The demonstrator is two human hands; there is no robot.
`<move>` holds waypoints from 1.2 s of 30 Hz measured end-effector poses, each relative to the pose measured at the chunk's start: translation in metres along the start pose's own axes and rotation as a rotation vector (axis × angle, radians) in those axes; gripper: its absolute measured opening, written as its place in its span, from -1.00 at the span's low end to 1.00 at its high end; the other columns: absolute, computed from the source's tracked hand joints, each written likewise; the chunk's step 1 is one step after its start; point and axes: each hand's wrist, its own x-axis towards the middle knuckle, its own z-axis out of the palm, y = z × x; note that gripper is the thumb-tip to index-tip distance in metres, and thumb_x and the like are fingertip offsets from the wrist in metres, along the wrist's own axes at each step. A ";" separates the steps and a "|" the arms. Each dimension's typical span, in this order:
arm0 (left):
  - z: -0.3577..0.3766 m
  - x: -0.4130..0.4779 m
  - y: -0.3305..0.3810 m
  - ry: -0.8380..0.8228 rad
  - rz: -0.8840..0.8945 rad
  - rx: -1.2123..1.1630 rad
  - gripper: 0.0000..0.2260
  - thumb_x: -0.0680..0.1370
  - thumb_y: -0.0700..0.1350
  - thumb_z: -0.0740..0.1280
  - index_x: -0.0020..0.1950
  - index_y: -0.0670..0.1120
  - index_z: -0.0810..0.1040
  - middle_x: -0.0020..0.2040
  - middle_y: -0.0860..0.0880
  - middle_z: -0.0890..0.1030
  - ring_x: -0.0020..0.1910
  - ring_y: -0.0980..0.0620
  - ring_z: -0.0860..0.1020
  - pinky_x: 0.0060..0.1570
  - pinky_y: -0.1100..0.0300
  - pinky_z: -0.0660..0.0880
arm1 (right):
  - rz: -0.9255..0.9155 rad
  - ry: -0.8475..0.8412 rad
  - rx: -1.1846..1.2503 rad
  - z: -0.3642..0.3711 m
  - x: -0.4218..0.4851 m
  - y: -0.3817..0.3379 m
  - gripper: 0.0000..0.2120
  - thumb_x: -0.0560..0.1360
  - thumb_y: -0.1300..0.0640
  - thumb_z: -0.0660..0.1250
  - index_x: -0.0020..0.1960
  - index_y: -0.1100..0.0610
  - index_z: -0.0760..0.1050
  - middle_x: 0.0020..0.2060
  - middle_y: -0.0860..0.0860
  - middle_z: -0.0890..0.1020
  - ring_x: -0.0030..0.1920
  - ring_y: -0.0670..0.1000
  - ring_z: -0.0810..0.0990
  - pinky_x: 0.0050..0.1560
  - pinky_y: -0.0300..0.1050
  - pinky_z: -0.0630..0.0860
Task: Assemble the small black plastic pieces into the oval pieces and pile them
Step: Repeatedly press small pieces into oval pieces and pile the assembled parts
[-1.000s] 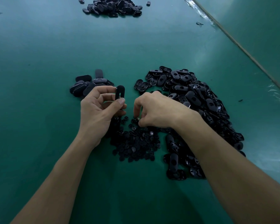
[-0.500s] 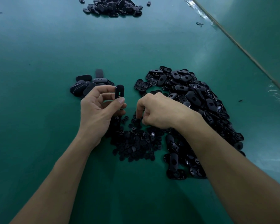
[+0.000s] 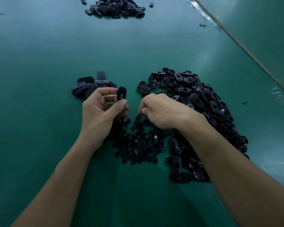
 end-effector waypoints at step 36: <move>0.001 -0.001 0.001 0.016 0.008 0.045 -0.80 0.56 -0.29 0.42 0.05 0.01 0.67 -0.18 0.03 0.71 -0.22 0.08 0.65 -0.21 0.26 0.60 | -0.055 0.331 0.195 0.016 0.004 0.006 -0.84 0.53 0.26 0.30 0.06 0.07 0.53 -0.11 0.01 0.57 -0.09 -0.01 0.56 -0.05 -0.10 0.57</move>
